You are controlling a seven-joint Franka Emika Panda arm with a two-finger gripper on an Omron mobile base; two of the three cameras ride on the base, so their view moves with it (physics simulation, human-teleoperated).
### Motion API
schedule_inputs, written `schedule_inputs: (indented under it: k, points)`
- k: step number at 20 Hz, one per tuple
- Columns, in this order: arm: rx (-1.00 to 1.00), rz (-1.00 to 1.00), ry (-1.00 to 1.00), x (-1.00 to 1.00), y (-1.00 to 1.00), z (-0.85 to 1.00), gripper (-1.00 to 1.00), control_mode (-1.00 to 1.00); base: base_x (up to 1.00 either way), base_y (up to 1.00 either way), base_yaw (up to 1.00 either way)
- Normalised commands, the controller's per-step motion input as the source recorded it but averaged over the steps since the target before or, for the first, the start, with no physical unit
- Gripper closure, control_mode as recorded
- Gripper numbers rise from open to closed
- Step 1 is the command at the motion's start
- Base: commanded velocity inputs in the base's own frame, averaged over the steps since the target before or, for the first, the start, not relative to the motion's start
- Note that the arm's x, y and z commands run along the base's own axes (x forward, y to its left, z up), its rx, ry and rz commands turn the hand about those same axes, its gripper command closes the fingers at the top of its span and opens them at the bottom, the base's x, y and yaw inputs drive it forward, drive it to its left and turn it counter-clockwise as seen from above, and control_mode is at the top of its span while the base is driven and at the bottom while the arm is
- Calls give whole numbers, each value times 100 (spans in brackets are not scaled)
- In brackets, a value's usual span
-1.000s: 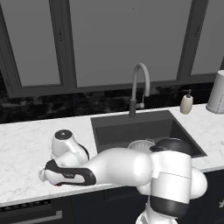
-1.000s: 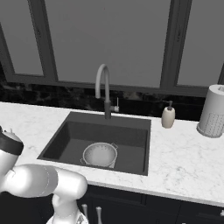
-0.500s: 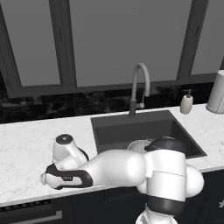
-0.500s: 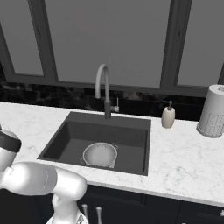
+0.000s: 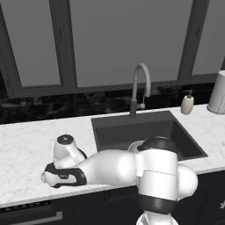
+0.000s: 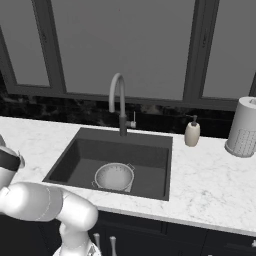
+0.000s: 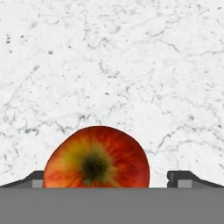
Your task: Put the colander in the sink, put the apple in the colander, and turn on the sink faucet and pour water over the colander.
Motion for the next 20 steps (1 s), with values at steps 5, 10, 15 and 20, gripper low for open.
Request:
schedule_inputs:
  k: [5,10,15,20]
  points:
    - [0,0,0,6,6,-18,-100,-100,0,0,0]
    - [0,-2,3,-13,0,-25,100,-100,0,0,0]
    - [0,-1,1,-18,0,-19,100,-100,0,0,0]
    - [0,-1,-2,-32,-24,6,100,-100,0,0,0]
